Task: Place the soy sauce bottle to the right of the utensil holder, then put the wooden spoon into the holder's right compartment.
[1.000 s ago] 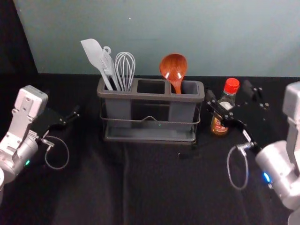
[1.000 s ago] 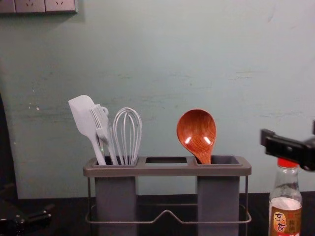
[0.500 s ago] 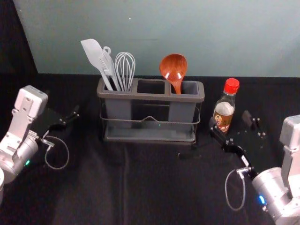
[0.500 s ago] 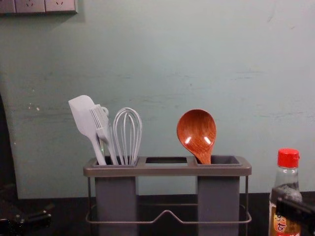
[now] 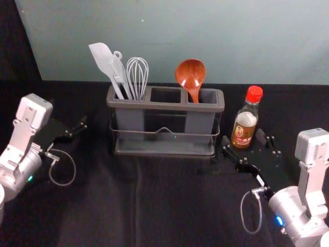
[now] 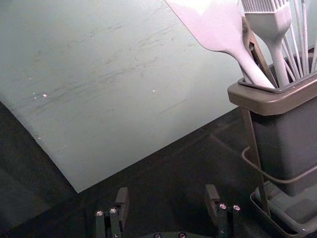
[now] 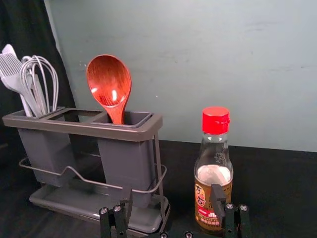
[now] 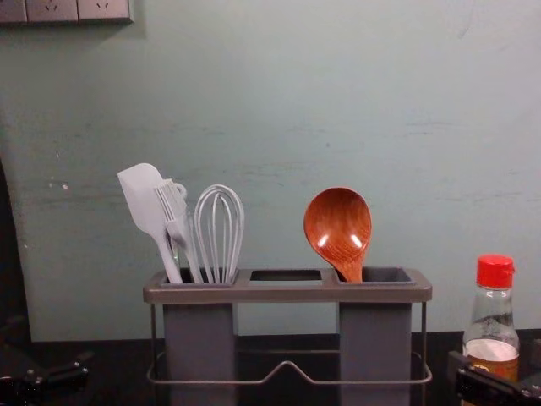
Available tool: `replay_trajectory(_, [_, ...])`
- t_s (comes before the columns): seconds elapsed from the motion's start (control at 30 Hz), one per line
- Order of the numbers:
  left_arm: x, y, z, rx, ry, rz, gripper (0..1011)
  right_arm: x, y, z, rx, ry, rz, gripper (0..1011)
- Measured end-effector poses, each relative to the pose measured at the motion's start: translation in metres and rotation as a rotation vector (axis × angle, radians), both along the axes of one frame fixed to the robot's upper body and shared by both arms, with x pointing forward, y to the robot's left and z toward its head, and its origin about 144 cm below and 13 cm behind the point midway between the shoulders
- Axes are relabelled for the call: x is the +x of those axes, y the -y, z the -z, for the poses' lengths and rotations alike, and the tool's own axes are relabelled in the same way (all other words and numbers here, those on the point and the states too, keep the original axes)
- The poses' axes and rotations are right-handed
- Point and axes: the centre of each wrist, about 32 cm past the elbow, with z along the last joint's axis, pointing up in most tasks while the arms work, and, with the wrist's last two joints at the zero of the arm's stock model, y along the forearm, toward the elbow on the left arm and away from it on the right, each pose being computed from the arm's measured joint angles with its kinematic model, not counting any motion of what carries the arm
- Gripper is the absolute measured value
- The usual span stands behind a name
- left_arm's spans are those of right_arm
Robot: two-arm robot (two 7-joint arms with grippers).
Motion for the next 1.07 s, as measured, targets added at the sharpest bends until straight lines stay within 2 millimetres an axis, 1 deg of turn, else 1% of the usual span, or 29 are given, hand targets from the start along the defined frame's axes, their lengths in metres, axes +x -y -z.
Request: replay_trajectory(1.07, [0.0,0.0,0.0,0.0,0.0,0.0,1005,-0.0014,-0.0005,-0.0003,0.003,0.005,0.007,1003])
